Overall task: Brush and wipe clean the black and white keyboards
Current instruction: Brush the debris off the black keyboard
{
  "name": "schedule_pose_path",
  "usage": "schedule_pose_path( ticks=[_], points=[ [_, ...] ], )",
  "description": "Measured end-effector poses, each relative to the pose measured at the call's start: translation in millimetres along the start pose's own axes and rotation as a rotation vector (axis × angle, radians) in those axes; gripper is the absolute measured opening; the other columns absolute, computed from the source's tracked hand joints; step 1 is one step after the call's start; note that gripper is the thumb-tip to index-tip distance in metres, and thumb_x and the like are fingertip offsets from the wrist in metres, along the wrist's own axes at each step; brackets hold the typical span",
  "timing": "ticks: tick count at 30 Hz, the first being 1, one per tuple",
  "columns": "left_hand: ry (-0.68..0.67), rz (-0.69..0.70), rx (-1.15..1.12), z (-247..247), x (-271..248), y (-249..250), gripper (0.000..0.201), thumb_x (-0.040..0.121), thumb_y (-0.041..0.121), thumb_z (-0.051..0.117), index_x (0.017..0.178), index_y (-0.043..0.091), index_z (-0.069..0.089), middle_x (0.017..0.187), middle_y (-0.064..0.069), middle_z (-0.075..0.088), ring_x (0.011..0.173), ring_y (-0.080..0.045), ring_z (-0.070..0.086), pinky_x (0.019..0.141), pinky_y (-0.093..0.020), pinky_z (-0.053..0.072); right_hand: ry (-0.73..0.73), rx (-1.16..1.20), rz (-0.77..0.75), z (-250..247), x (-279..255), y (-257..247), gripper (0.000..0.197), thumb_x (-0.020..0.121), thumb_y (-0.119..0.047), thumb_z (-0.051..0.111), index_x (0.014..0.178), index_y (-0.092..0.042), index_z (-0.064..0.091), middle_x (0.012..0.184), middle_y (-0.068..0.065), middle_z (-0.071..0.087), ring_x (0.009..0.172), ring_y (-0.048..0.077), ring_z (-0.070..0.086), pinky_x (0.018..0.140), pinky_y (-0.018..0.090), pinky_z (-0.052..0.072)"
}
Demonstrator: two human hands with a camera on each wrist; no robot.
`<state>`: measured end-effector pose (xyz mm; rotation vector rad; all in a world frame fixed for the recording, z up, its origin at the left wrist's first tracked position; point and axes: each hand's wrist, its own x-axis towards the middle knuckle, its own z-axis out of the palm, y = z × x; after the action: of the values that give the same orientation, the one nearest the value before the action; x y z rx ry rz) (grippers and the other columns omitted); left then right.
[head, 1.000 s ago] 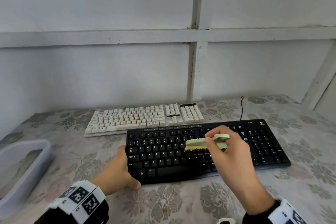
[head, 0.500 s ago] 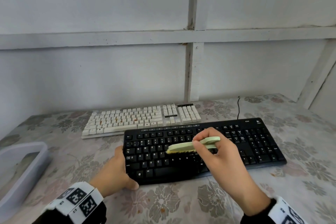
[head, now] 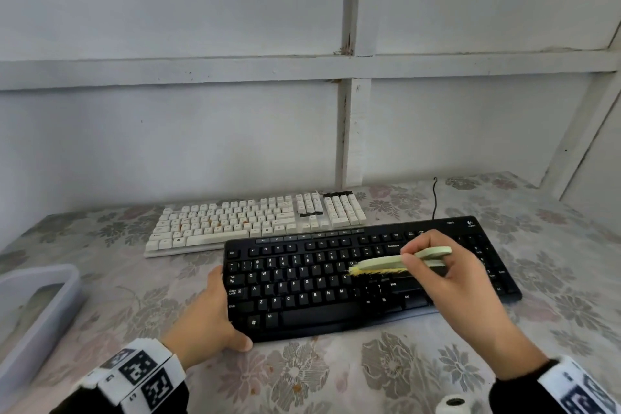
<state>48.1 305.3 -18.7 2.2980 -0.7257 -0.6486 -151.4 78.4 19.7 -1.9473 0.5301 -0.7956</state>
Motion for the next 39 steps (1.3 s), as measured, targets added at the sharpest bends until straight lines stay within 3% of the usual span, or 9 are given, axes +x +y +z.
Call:
schedule_pose_path(
  ticks=[5, 10, 15, 21, 25, 28, 33, 36, 39],
  points=[
    [0.004, 0.004, 0.019, 0, 0, 0, 0.111, 0.061, 0.007, 0.082, 0.140, 0.022, 0.005, 0.105, 0.011, 0.050, 0.086, -0.004, 0.052, 0.064, -0.012, 0.038, 0.107, -0.017, -0.016, -21, 4, 3, 0.012, 0.087, -0.009, 0.063, 0.078, -0.017, 0.063, 0.053, -0.009, 0.052, 0.041, 0.006, 0.033, 0.040, 0.012, 0.027],
    [0.002, -0.005, -0.002, 1, 1, -1, 0.113, 0.060, 0.005, 0.082, 0.141, 0.022, 0.005, 0.103, 0.013, 0.051, 0.085, -0.003, 0.053, 0.063, -0.013, 0.039, -0.038, 0.090, -0.008, -13, 2, 1, 0.010, 0.088, -0.009, 0.063, 0.079, -0.014, 0.063, 0.056, -0.011, 0.049, 0.048, 0.007, 0.032, 0.044, 0.013, 0.028],
    [0.003, -0.006, 0.013, 1, 1, 1, 0.113, 0.061, 0.006, 0.082, 0.141, 0.024, 0.004, 0.116, 0.004, 0.049, 0.088, -0.006, 0.051, 0.062, -0.011, 0.038, 0.101, -0.002, 0.001, -30, 9, 14, 0.013, 0.087, -0.008, 0.063, 0.078, -0.017, 0.064, 0.058, -0.010, 0.054, 0.047, 0.006, 0.038, 0.044, 0.011, 0.030],
    [0.020, -0.004, 0.000, 3, 1, 0, 0.113, 0.060, 0.004, 0.081, 0.141, 0.024, 0.004, 0.108, 0.008, 0.052, 0.085, -0.006, 0.054, 0.061, -0.012, 0.039, -0.076, 0.087, -0.049, -26, 4, 10, 0.014, 0.087, -0.007, 0.063, 0.077, -0.017, 0.064, 0.065, -0.009, 0.055, 0.054, 0.002, 0.041, 0.051, 0.010, 0.033],
    [0.024, -0.019, -0.032, 3, 1, -1, 0.117, 0.060, 0.002, 0.080, 0.142, 0.027, 0.000, 0.103, 0.008, 0.056, 0.087, -0.009, 0.057, 0.064, -0.015, 0.042, 0.101, -0.082, -0.018, -48, 12, 21, 0.018, 0.086, -0.010, 0.065, 0.075, -0.024, 0.063, 0.064, -0.005, 0.059, 0.046, 0.008, 0.038, 0.042, 0.014, 0.029],
    [0.026, -0.033, -0.038, 3, 1, -1, 0.120, 0.060, 0.003, 0.082, 0.142, 0.028, -0.001, 0.103, 0.010, 0.056, 0.089, -0.010, 0.057, 0.068, -0.016, 0.043, 0.192, -0.018, -0.017, -70, 20, 24, 0.016, 0.086, -0.011, 0.065, 0.079, -0.025, 0.065, 0.071, -0.001, 0.061, 0.054, 0.006, 0.046, 0.047, 0.011, 0.035],
    [0.020, -0.030, -0.048, 2, 0, 1, 0.120, 0.061, 0.002, 0.081, 0.142, 0.029, -0.002, 0.102, 0.014, 0.053, 0.088, -0.007, 0.056, 0.067, -0.014, 0.042, 0.097, 0.044, 0.022, -77, 22, 36, 0.018, 0.086, -0.007, 0.064, 0.078, -0.023, 0.066, 0.074, 0.006, 0.059, 0.061, 0.008, 0.046, 0.052, 0.010, 0.035],
    [0.019, -0.025, -0.045, 3, 1, -1, 0.119, 0.061, 0.001, 0.080, 0.142, 0.030, -0.002, 0.105, 0.010, 0.055, 0.090, -0.009, 0.057, 0.067, -0.014, 0.042, 0.059, -0.029, 0.017, -84, 17, 42, 0.021, 0.085, -0.006, 0.064, 0.078, -0.026, 0.067, 0.074, -0.004, 0.063, 0.064, 0.005, 0.052, 0.057, 0.007, 0.038],
    [0.024, -0.026, -0.043, 3, 3, -4, 0.120, 0.059, 0.002, 0.080, 0.141, 0.030, -0.002, 0.107, 0.009, 0.056, 0.092, -0.009, 0.058, 0.069, -0.014, 0.041, 0.173, -0.152, 0.005, -101, 21, 47, 0.024, 0.084, -0.006, 0.066, 0.078, -0.030, 0.066, 0.082, -0.012, 0.065, 0.078, 0.004, 0.057, 0.061, 0.002, 0.037]
  ],
)
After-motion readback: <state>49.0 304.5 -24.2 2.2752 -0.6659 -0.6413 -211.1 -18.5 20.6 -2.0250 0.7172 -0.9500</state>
